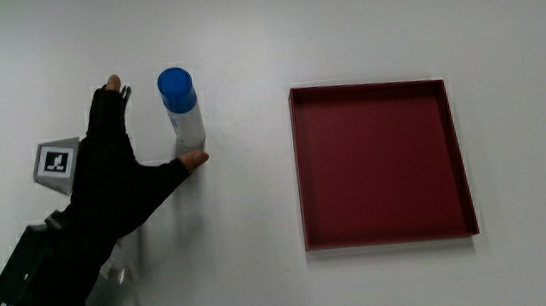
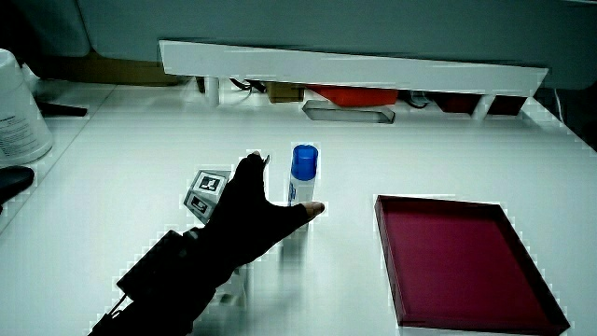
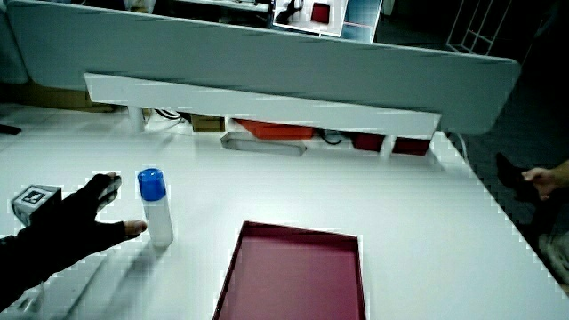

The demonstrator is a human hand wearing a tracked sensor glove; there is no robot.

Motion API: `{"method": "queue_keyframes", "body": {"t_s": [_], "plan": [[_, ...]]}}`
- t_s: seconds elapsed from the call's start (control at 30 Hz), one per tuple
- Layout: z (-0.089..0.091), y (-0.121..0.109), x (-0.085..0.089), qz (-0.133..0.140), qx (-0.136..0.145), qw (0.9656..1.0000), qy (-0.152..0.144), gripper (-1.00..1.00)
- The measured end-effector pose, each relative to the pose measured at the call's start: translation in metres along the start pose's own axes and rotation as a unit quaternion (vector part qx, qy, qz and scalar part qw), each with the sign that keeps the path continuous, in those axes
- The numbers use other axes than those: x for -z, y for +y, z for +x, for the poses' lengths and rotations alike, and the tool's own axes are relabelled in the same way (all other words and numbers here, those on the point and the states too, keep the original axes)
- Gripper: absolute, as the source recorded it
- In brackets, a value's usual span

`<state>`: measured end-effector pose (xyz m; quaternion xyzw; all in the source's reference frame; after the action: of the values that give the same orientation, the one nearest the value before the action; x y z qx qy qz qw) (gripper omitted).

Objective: Pick glue from desk

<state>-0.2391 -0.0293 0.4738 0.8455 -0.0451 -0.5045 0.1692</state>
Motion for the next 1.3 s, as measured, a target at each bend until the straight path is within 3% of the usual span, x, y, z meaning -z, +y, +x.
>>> {"method": "queue_keyframes", "body": {"t_s": [0.17,0.43,0.5,0.53,0.67,1.0,1.17,1.2,1.3], "plan": [[0.001,0.012,0.008,-0.008,0.021,0.9997,-0.008,0.0],[-0.003,0.016,0.01,0.001,0.005,0.9999,-0.012,0.0],[-0.004,0.019,0.011,-0.001,0.016,0.9997,-0.018,0.12],[-0.004,0.018,0.011,0.006,0.006,0.9998,-0.018,0.18],[-0.009,0.017,0.01,0.028,0.018,0.9987,-0.04,0.41],[-0.013,0.017,0.008,0.052,0.024,0.9976,-0.037,1.0],[-0.01,0.014,0.006,0.057,0.032,0.9971,-0.039,1.0],[-0.008,0.015,0.007,0.057,0.046,0.9962,-0.047,1.0],[0.005,0.014,0.006,0.053,0.051,0.9965,-0.039,1.0]]}}
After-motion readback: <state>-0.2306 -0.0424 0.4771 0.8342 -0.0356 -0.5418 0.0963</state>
